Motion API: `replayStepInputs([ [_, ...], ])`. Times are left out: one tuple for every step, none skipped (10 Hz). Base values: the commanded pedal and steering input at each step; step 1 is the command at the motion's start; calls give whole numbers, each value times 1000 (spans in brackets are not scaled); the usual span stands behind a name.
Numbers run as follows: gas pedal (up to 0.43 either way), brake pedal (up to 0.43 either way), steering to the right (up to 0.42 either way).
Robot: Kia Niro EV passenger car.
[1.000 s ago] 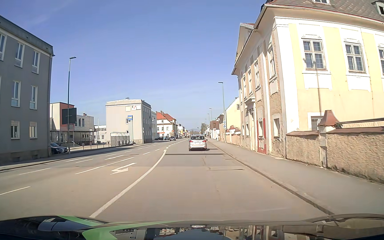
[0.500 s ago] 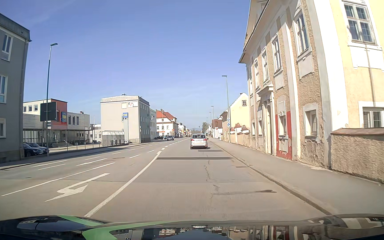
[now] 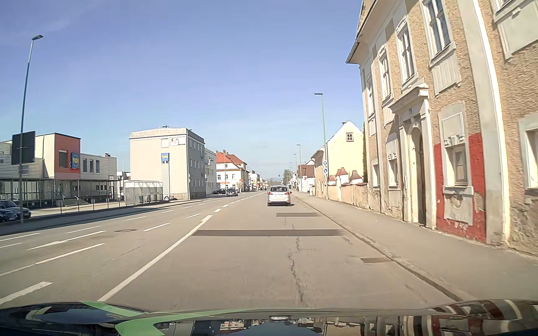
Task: Follow the waypoints while adhering to traffic rules and regulations
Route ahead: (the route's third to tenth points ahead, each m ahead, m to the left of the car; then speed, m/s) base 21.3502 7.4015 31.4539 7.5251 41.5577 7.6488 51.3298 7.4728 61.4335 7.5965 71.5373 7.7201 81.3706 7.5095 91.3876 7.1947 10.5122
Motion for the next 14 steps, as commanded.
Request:
replayStepInputs([
  [280, 0, -1],
  [280, 0, -1],
  [280, 0, -1],
  [280, 0, -2],
  [268, 0, -2],
  [248, 0, -2],
  [248, 0, -2],
  [248, 0, -2],
  [248, 0, -2],
  [240, 0, -1],
  [240, 0, 0],
  [209, 0, -1],
  [209, 0, -1],
  [209, 0, 0],
])
